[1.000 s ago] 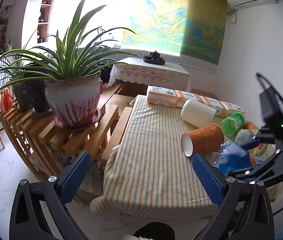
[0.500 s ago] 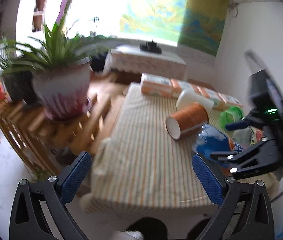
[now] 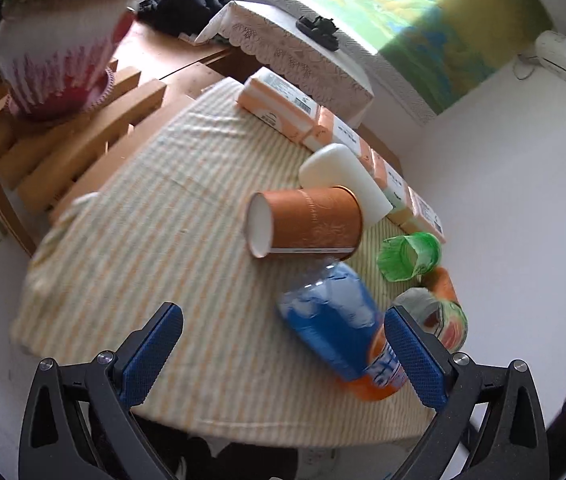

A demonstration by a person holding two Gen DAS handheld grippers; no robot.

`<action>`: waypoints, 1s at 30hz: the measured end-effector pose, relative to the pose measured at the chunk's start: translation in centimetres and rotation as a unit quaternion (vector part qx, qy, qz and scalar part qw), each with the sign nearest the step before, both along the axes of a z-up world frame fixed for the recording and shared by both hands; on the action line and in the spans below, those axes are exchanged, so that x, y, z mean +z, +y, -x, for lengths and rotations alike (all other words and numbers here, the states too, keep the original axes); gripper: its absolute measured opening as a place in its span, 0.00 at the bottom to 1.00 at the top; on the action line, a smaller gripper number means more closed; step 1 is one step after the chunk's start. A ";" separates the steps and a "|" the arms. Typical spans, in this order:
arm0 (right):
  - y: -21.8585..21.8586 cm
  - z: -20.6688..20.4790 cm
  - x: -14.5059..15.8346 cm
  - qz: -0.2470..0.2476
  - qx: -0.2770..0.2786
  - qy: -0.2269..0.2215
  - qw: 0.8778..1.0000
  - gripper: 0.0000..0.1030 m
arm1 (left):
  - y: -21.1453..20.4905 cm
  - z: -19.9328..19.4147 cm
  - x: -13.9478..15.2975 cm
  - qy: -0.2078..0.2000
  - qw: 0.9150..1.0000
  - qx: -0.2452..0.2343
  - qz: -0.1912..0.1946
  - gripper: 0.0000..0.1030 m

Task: Flip cup upside down
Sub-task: 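Grasp the blue bottle with the left gripper while the right gripper releases it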

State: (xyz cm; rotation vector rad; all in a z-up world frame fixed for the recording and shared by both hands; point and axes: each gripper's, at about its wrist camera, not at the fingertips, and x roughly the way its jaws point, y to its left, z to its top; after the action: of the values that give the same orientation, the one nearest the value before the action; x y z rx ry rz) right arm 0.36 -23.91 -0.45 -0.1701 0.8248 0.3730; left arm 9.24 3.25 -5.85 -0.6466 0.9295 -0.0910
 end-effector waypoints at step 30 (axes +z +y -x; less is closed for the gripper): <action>-10.0 5.4 -3.4 -0.075 -0.100 0.003 0.992 0.73 | -7.0 -4.0 -1.7 0.022 0.999 0.025 -0.003 0.77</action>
State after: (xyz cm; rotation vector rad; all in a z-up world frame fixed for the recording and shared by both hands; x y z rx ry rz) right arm -5.06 -33.90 -3.84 0.0539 0.8083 0.2465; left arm 13.25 -3.74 -7.52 -0.6688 0.9540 -0.0296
